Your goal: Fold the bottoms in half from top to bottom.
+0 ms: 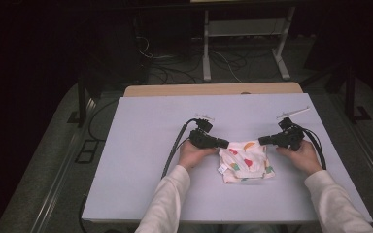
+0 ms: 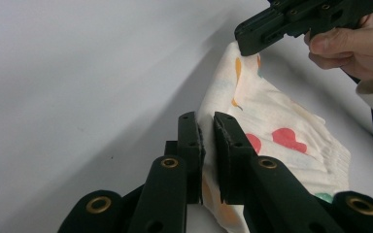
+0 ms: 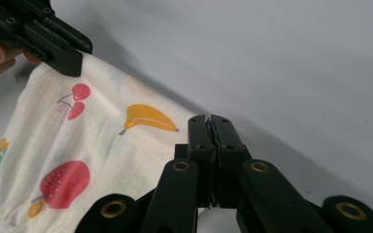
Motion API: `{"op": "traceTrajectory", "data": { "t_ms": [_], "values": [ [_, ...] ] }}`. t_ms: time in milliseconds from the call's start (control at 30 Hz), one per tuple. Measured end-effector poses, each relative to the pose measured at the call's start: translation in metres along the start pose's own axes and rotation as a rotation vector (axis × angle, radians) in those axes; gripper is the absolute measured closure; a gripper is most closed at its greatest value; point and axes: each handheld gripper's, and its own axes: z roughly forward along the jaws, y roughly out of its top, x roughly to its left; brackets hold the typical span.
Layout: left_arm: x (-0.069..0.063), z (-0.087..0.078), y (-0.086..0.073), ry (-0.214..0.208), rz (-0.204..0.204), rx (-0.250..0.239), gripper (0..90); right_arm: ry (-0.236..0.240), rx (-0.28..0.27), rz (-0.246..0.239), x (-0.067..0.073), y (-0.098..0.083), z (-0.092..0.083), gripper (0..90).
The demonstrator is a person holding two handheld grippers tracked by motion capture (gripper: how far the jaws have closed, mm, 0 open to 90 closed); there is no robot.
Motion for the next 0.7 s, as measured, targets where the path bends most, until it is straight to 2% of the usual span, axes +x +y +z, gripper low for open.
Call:
{"op": "traceTrajectory", "data": {
  "t_ms": [233, 433, 700],
  "values": [
    [-0.003, -0.018, 0.003, 0.040, 0.044, -0.010, 80.9, 0.003, -0.013, -0.012, 0.012, 0.005, 0.001, 86.7],
    [-0.002, -0.031, 0.005, 0.066, 0.052, -0.018, 80.9, 0.010, -0.026, -0.036, 0.023, 0.011, 0.004, 86.7],
    [0.006, -0.041, 0.007, 0.095, 0.048, -0.019, 80.9, 0.005, -0.038, -0.038, 0.031, 0.022, 0.009, 86.7]
  ]
}}
